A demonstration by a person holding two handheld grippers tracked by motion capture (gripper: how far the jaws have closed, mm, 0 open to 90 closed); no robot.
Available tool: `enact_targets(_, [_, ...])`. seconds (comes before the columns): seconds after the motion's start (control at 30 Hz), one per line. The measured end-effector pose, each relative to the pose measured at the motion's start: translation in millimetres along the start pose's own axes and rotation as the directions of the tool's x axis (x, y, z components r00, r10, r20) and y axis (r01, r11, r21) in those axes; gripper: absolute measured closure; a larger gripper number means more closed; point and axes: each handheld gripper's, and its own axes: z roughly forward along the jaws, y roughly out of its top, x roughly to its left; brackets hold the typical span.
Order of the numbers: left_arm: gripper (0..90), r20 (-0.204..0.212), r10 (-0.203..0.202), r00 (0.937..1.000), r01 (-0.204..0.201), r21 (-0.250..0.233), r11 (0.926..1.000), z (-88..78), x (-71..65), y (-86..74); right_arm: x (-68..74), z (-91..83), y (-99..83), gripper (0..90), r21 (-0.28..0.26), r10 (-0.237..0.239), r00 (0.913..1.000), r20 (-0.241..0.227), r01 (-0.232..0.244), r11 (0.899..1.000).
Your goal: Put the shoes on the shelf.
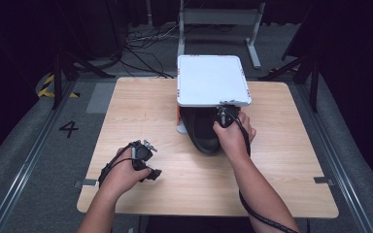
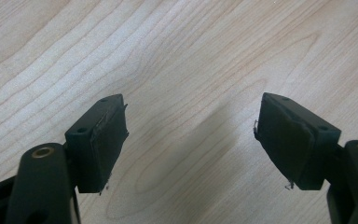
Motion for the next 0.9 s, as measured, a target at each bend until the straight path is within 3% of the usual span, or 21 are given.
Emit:
enact_targets(0.07, [25.1,-0.003,-0.002,1.0000,0.002,0.001,1.0000,-0.3,0.0,0.1,-0.8,-0.1,-2.0,66.7,-0.016,-0.007,1.0000,-0.004,0.007,1.000])
enact_targets(0.1, [25.1,-0.003,0.000,1.0000,0.000,0.001,1.0000,0.0,-0.7,0.8,-2.6,-2.4,-3.5,60.0,-0.060,-0.014,0.9997,-0.018,0.013,0.998])
enact_targets(0.27, [25.1,0.002,0.012,0.9999,-0.012,0.003,0.9999,1.1,-3.8,3.3,-10.3,-14.2,-6.0,54.5,-0.076,-0.023,0.9987,-0.045,0.019,0.997])
enact_targets(0.47, [25.2,-0.003,0.023,0.9997,-0.023,-0.002,0.9997,1.7,-7.9,8.0,-29.3,-44.1,-10.6,50.5,-0.106,-0.030,0.9952,-0.093,0.020,0.994])
enact_targets(0.6, [26.5,-0.002,0.054,0.9985,-0.054,-0.019,0.9983,2.5,-12.5,15.7,-42.2,-60.5,-19.3,50.2,-0.083,-0.012,0.9887,-0.149,0.000,0.997])
enact_targets(0.9, [33.4,0.044,0.103,0.9938,-0.097,-0.106,0.9896,4.2,-34.6,34.6,-62.5,-101.1,-53.0,52.8,-0.022,-0.117,0.9809,-0.155,0.115,0.993])
